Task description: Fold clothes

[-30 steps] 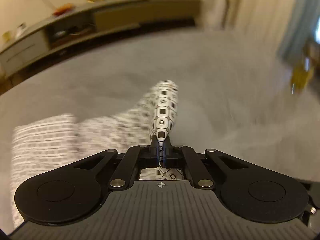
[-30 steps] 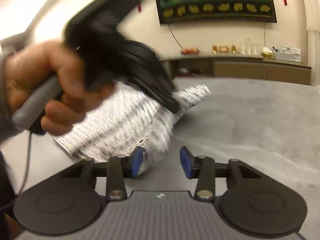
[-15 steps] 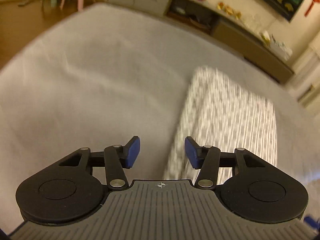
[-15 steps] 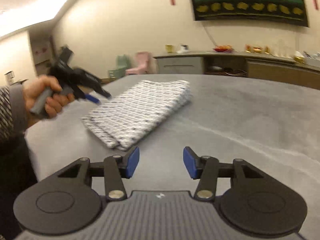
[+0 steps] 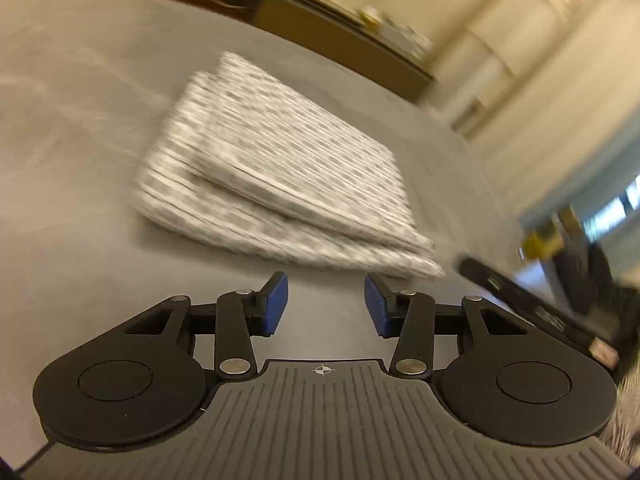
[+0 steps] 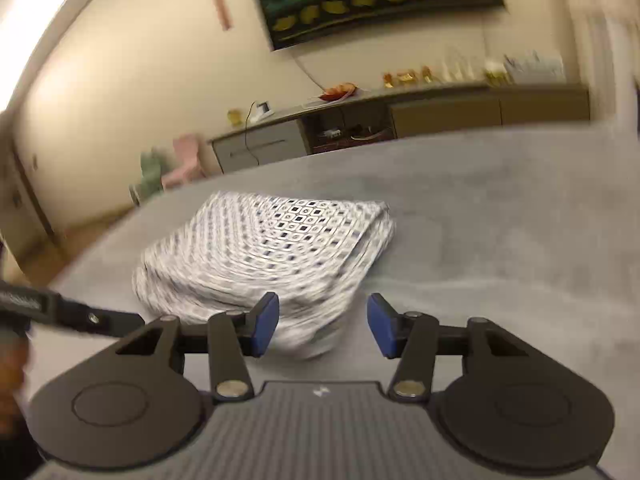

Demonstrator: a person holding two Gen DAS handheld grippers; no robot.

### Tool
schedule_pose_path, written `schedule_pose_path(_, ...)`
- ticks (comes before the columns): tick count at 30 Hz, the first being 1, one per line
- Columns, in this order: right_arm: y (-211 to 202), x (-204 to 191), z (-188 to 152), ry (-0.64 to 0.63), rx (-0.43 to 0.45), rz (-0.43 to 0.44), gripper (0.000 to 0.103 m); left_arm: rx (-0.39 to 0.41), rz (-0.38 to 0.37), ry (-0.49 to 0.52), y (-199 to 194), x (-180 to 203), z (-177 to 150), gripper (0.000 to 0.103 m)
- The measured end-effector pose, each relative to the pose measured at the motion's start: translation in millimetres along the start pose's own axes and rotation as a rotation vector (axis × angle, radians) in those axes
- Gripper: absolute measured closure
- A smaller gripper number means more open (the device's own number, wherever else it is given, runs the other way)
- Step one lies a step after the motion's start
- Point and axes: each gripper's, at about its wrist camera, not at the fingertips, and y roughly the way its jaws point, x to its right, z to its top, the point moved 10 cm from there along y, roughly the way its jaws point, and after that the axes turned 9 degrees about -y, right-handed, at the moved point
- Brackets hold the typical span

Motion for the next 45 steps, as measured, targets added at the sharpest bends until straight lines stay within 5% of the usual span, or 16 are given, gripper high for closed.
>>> schedule_pose_path(6,14.8,3.8,-5.2,0.282,-0.036,0.232,0.052,0.147,-0.021,-0.188,-0.4,-14.3,47.6,0.055)
schedule_pose_path(12,53.8,6.7,0.7,0.611,-0.101,0.459,0.037,0.129,0.073,-0.261,34.9,-40.6,65.5,0.051)
schedule_pose_path(16,78.7,12.7,-3.4,0.711,-0.144,0.433,0.037,0.123,0.061,-0.295,56.8,-41.8,71.8,0.049)
schedule_pose_path(21,75.8,-26.3,-0.2,0.420,-0.168,0.371,0.039,0.119,0.046,-0.326,55.6,-46.0,74.3,0.053)
schedule_pose_path(24,79.6,-63.4,-5.2,0.009,-0.170,0.216,0.060,0.125,0.019,-0.340,51.3,-45.6,76.6,0.053)
schedule_pose_path(26,93.1,-74.9,-14.0,-0.118,-0.207,0.141,0.078,0.116,0.026,-0.322,55.0,-44.0,78.8,0.053)
schedule_pose_path(28,104.0,-75.8,-13.1,-0.149,-0.205,0.098,0.084,0.113,0.045,-0.311,57.5,-45.9,79.1,0.069)
schedule_pose_path(30,109.6,-72.2,-12.8,-0.136,-0.228,0.082,0.090,0.118,0.065,-0.296,53.1,-44.5,76.4,0.100)
schedule_pose_path(31,106.0,-71.1,-15.5,-0.139,-0.233,0.079,0.092,0.125,0.069,-0.283,49.8,-42.2,75.0,0.103)
schedule_pose_path(37,96.9,-71.4,-22.7,-0.219,-0.227,0.036,0.095,0.179,-0.013,-0.281,11.8,-21.0,65.3,0.103)
schedule_pose_path(45,86.5,-69.7,-25.8,-0.235,-0.220,0.029,0.095,0.119,0.040,-0.386,28.0,-66.5,32.2,0.103)
